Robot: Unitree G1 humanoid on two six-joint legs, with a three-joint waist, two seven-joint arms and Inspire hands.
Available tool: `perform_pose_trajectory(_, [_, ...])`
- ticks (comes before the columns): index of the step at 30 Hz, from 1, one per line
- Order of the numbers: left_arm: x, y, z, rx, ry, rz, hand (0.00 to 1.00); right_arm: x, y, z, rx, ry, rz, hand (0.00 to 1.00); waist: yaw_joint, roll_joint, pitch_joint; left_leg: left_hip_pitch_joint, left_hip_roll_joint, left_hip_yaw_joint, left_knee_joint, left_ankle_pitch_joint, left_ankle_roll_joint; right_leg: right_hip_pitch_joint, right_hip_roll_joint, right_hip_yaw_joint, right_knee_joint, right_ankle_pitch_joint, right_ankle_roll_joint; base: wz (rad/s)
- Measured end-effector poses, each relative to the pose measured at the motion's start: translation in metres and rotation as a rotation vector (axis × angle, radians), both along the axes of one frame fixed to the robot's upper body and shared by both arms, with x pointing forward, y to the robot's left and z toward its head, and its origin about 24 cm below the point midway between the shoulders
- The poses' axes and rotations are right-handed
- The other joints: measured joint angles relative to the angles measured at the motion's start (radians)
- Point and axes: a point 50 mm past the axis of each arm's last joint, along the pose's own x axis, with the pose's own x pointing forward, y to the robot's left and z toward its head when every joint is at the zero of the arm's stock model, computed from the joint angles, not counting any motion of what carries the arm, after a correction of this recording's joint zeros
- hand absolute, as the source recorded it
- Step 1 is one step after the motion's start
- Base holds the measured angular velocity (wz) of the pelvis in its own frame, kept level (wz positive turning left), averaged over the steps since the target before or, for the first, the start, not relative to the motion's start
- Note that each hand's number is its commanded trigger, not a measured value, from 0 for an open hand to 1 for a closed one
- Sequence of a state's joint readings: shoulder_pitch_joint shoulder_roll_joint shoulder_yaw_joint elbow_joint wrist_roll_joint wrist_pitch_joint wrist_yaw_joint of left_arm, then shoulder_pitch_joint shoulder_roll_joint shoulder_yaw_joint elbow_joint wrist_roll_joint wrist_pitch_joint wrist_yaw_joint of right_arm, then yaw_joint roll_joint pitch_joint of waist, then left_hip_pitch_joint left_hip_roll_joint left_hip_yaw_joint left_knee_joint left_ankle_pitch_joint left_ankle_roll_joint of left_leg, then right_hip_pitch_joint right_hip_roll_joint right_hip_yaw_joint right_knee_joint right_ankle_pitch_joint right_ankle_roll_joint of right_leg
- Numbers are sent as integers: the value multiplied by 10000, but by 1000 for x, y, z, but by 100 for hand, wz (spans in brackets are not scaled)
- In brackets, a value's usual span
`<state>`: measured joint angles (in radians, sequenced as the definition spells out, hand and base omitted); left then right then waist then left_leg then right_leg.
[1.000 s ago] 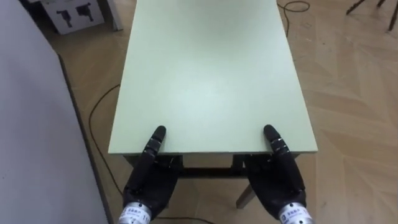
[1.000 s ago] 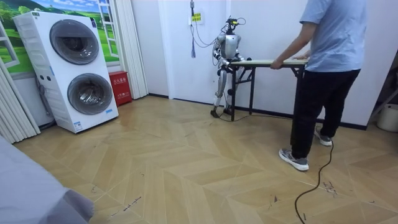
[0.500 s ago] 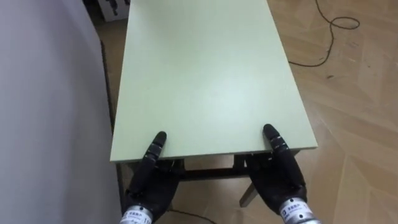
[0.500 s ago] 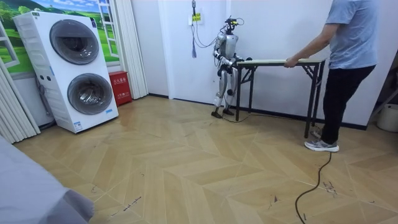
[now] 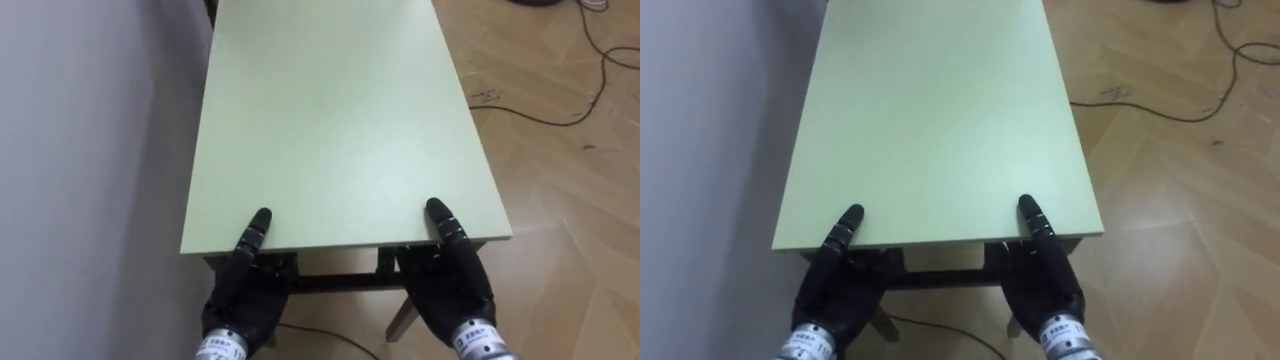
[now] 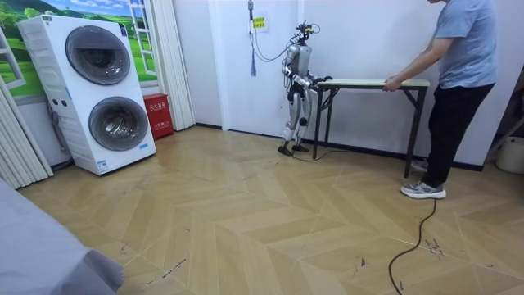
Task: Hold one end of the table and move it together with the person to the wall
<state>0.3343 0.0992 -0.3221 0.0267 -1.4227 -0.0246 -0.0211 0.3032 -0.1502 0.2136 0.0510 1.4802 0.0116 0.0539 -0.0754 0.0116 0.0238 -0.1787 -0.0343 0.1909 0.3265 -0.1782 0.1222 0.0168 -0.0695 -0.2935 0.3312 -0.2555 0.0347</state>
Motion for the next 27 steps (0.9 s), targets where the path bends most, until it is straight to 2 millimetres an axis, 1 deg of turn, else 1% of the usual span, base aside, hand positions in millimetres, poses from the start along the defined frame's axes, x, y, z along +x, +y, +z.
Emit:
perform_pose_trajectory(1, [0,0,0,10,19,24,100,0,0,0,-21,5,20,100,28,51,4,0,4,-125,4,-1,1,-209,-23,130,339,-134,155,11])
perform_pose_trajectory(2, [0,1,0,-32,19,101,100,2,1,1,-45,-54,68,100,128,121,34,-43,-3,-248,4,-1,0,-479,-91,393,307,-251,182,0])
perform_pose_trajectory(3, [0,1,0,-99,26,152,100,4,1,2,-92,-78,111,100,203,169,43,-84,-14,-307,14,-1,-2,-717,-227,429,305,-251,186,-17])
perform_pose_trajectory(4, [0,1,0,-223,67,226,100,7,2,4,-198,-136,186,100,279,203,39,-153,-82,-328,55,-5,-12,-1246,-653,419,294,-183,258,10])
perform_pose_trajectory(5, [0,-1,-2,-241,198,245,100,7,2,3,-305,-108,184,100,186,253,18,-160,-199,-436,120,-25,-47,-1500,-1027,142,680,41,215,26])
perform_pose_trajectory(6, [0,-1,-2,-284,269,259,100,6,3,3,-301,-96,167,100,147,254,9,-141,-234,-418,111,-37,-67,-1502,-1073,11,795,-21,240,44])
perform_pose_trajectory(7, [0,-1,-3,-299,292,290,100,7,2,4,-378,-138,196,100,129,267,11,-163,-255,-285,52,-40,-85,-1485,-1142,-150,988,-98,196,31])
perform_pose_trajectory(10, [1,-1,-4,-297,337,310,100,6,1,3,-365,-76,128,100,-21,247,25,-45,-261,-240,-117,-7,-110,-1355,-1134,-267,1064,-101,199,25])
perform_pose_trajectory(11, [0,-1,-4,-273,369,313,100,5,2,3,-333,4,106,100,-29,198,37,135,-292,-284,-227,-7,-106,-1222,-1132,-214,1031,-101,199,0])
perform_pose_trajectory(12, [0,-1,-4,-261,382,315,100,5,2,2,-328,37,95,100,-56,172,32,179,-299,-287,-249,-10,-103,-1158,-1115,-200,978,-101,200,4])
perform_pose_trajectory(13, [1,0,-4,-234,358,314,100,4,2,2,-324,58,86,100,-111,100,51,244,-325,-313,-287,-12,-98,-1022,-1092,-170,824,-99,201,5])
perform_pose_trajectory(14, [1,-1,-4,-223,344,295,100,4,3,1,-313,91,89,100,-117,20,45,274,-338,-315,-343,-13,-97,-933,-1033,-83,617,-78,228,5])
perform_pose_trajectory(17, [4,2,-3,226,328,263,100,3,6,1,-240,124,87,100,-131,-88,54,355,-334,-324,-369,-16,-92,-596,-930,-33,89,26,328,5])
perform_pose_trajectory(18, [5,3,-3,421,298,220,100,2,6,0,-201,146,57,100,-116,-120,65,405,-334,-324,-403,-16,-92,-508,-859,163,-86,57,348,4])
perform_pose_trajectory(19, [6,3,-2,458,294,211,100,2,6,0,-176,162,38,100,-112,-137,73,437,-334,-324,-438,-16,-92,-476,-830,247,-142,70,361,0])
perform_pose_trajectory(20, [6,3,-2,569,280,204,100,1,8,-1,-91,189,-8,100,-102,-162,88,486,-340,-341,-485,-16,-93,-367,-774,436,-304,85,366,0])
perform_pose_trajectory(23, [6,4,-2,612,263,199,100,0,9,-1,-36,211,-52,100,-81,-166,89,535,-324,-354,-573,-16,-96,-231,-687,525,-601,167,355,2])
perform_pose_trajectory(27, [6,3,-3,592,333,124,100,-1,8,-2,-61,272,-91,100,-50,-167,90,607,-328,-320,-593,-18,-101,-102,-662,653,-743,179,354,0])
